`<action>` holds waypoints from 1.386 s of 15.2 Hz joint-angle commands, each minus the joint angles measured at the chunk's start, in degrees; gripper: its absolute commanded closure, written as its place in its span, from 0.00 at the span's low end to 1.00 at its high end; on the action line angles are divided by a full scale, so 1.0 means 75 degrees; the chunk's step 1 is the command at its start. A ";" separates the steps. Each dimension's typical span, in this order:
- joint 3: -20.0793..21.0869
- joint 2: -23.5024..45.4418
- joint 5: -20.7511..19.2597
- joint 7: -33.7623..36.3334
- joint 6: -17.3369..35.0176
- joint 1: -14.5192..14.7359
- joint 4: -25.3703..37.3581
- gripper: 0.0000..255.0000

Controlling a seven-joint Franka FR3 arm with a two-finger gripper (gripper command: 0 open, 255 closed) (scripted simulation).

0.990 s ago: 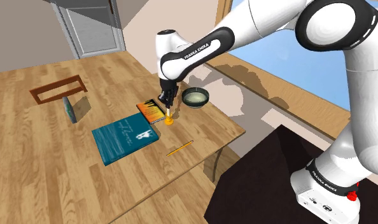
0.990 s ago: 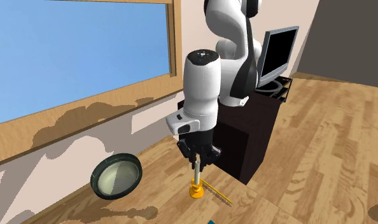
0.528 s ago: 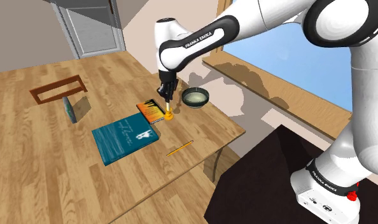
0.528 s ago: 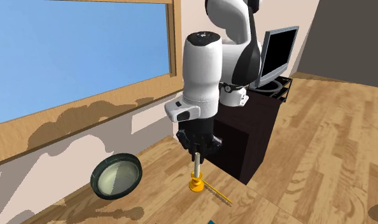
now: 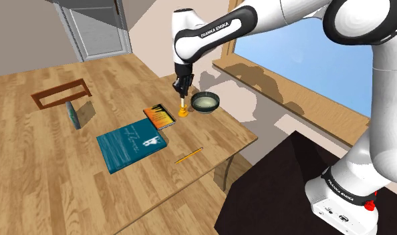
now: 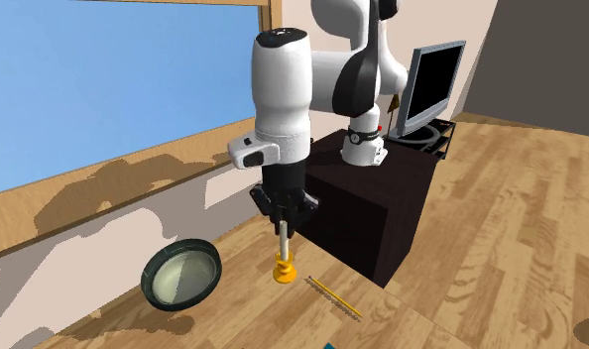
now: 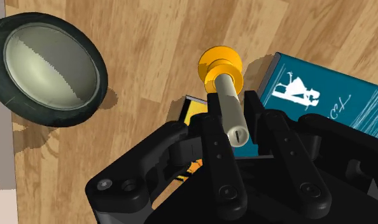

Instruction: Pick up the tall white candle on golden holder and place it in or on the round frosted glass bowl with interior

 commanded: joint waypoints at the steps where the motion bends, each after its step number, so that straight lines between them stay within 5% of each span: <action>1: -0.0064 0.0091 0.0034 -0.0326 -0.0197 -0.0222 0.0296 1.00; 13: -0.0420 0.0988 0.0198 -0.2085 -0.1273 -0.1464 0.2308 1.00; 21: -0.0619 0.2680 0.0260 -0.3158 -0.2806 -0.2157 0.5555 1.00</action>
